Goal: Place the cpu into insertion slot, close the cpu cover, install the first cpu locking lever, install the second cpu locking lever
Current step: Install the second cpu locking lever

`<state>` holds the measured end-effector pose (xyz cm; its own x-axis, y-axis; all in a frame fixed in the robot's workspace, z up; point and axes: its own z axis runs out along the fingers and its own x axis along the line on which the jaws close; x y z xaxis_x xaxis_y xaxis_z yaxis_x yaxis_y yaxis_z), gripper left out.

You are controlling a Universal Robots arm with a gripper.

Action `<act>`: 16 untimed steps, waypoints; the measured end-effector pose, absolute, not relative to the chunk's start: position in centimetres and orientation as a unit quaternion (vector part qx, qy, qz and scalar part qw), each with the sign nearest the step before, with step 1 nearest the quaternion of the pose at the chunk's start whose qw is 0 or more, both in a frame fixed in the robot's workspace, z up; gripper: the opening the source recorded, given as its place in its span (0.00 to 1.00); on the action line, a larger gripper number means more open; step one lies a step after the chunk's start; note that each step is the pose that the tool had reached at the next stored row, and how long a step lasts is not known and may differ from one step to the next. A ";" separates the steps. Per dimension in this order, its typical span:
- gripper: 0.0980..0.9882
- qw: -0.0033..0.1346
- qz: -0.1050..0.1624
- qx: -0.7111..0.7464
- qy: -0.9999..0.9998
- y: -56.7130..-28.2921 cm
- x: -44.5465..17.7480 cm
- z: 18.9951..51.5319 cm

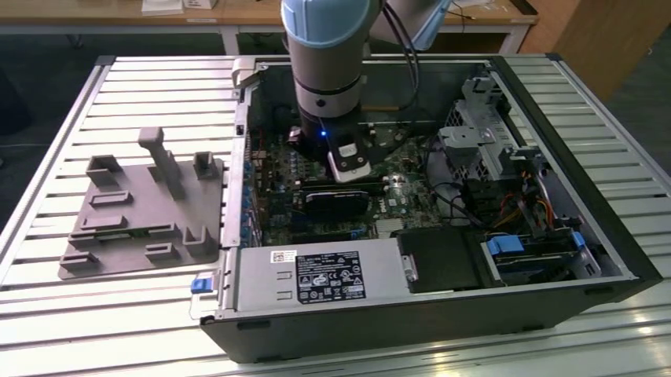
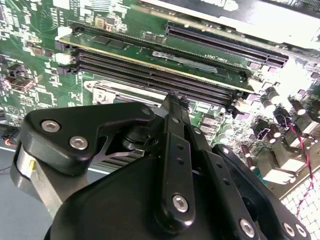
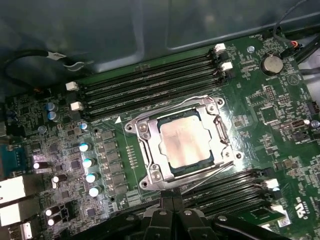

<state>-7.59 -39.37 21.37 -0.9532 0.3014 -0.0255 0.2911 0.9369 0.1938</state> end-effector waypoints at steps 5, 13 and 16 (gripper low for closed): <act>0.00 0.026 0.106 0.151 0.983 -39.7 -7.9 20.9; 0.00 0.023 0.123 0.151 0.981 -39.8 -8.3 20.1; 0.00 0.023 0.126 0.151 0.980 -39.8 -8.5 19.7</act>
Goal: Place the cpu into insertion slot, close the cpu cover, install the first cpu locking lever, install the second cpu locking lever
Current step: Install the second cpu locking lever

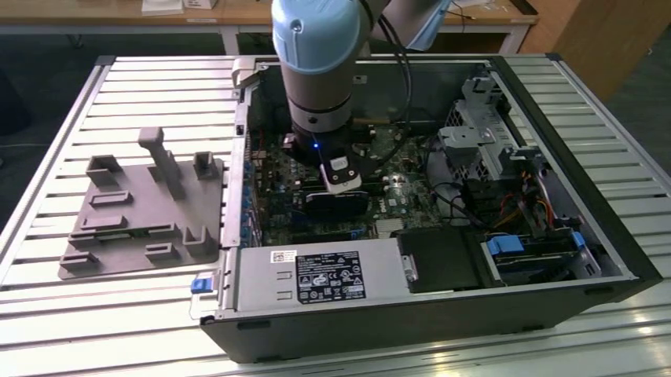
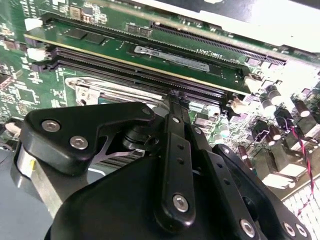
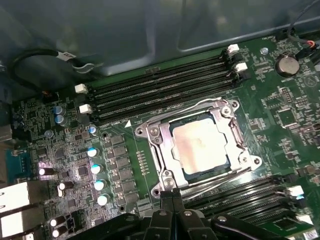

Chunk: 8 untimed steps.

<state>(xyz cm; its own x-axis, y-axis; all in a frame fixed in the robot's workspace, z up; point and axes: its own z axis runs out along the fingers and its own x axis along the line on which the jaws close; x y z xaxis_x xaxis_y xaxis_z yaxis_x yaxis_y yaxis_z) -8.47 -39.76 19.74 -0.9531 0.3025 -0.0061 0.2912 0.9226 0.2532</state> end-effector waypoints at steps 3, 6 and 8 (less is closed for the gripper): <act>0.00 0.022 0.128 0.151 0.980 -39.8 -8.5 19.4; 0.00 0.021 0.137 0.152 0.979 -39.8 -8.6 19.2; 0.00 0.020 0.144 0.152 0.978 -39.7 -8.6 19.1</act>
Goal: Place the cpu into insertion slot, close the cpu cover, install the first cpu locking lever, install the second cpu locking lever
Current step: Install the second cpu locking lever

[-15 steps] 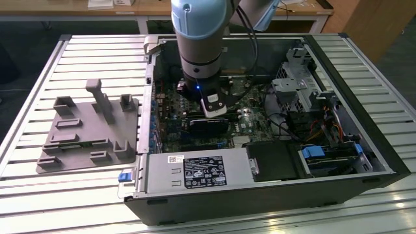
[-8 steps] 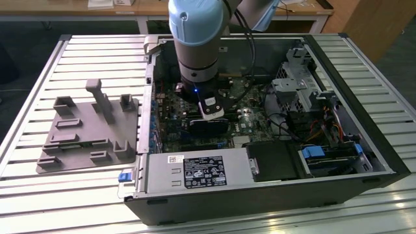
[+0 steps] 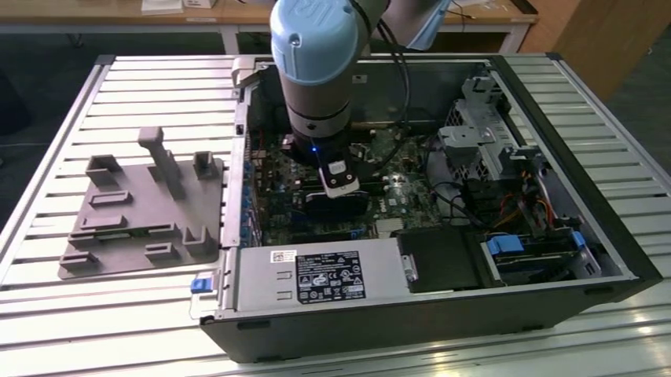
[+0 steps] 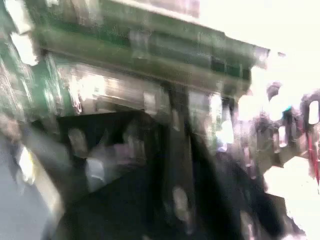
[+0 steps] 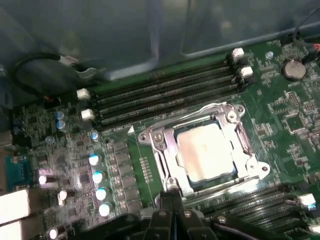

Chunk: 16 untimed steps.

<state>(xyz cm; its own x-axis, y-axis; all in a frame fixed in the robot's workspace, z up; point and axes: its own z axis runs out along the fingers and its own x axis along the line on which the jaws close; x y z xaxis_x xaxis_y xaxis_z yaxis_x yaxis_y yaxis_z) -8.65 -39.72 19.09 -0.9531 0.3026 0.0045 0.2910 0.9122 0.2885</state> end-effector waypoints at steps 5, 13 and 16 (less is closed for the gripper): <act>0.00 0.019 0.148 0.152 0.977 -39.8 -8.7 19.2; 0.00 0.020 0.148 0.152 0.977 -39.8 -8.8 19.7; 0.00 0.019 0.157 0.152 0.976 -39.8 -9.0 19.5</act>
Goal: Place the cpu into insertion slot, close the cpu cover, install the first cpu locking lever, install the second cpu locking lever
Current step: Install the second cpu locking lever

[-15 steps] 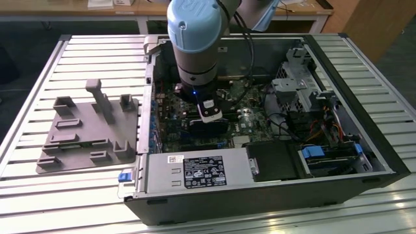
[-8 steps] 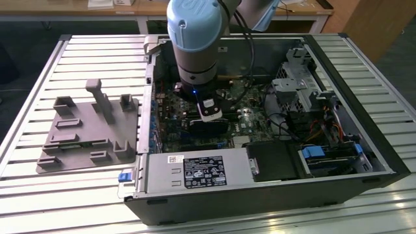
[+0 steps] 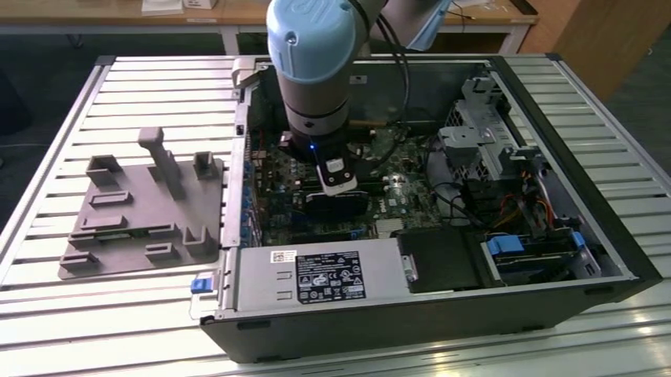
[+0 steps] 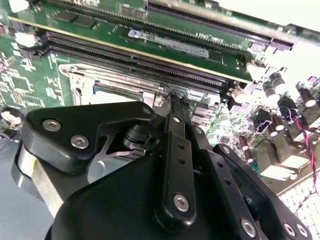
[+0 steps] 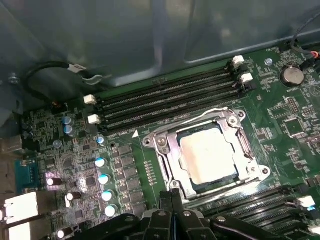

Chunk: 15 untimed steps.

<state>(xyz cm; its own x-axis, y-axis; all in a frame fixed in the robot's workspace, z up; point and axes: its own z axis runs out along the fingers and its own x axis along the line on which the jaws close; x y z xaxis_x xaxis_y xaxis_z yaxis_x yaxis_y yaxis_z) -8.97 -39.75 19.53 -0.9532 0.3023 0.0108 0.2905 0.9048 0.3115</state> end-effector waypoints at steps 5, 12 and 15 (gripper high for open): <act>0.00 0.018 0.166 0.152 0.974 -39.7 -9.4 19.0; 0.00 0.018 0.166 0.152 0.974 -39.7 -9.6 19.0; 0.00 0.018 0.166 0.152 0.974 -39.7 -9.6 19.8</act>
<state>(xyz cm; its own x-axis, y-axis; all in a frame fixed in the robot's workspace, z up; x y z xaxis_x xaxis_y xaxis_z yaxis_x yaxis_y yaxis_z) -9.62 -39.73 19.80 -0.9532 0.3021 0.0148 0.2900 0.8989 0.3286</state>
